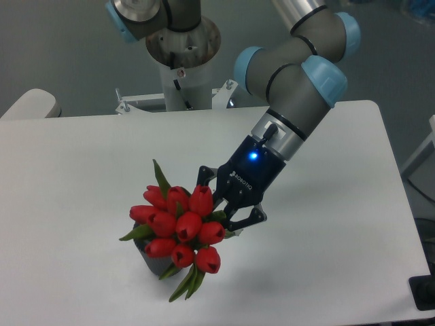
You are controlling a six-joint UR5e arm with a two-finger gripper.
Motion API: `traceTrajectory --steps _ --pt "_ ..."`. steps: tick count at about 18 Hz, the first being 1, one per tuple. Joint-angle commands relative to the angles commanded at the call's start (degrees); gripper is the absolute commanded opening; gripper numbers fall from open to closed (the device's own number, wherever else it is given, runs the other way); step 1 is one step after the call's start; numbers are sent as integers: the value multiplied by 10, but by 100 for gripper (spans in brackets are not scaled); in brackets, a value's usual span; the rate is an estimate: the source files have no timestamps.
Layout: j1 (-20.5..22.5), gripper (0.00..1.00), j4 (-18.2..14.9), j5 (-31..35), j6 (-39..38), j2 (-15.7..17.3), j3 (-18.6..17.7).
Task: Insert the flowers into the vase
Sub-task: 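Push the tulip stems down into the vase with the gripper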
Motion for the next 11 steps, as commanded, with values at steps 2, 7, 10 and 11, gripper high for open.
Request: traceTrajectory --steps 2,7,10,11 --pt "1 26 0 -46 0 1 0" --pt "2 26 0 -99 -1 8 -1" --pt "-1 26 0 -121 -11 19 -6" --pt "-1 26 0 -129 -18 23 -6"
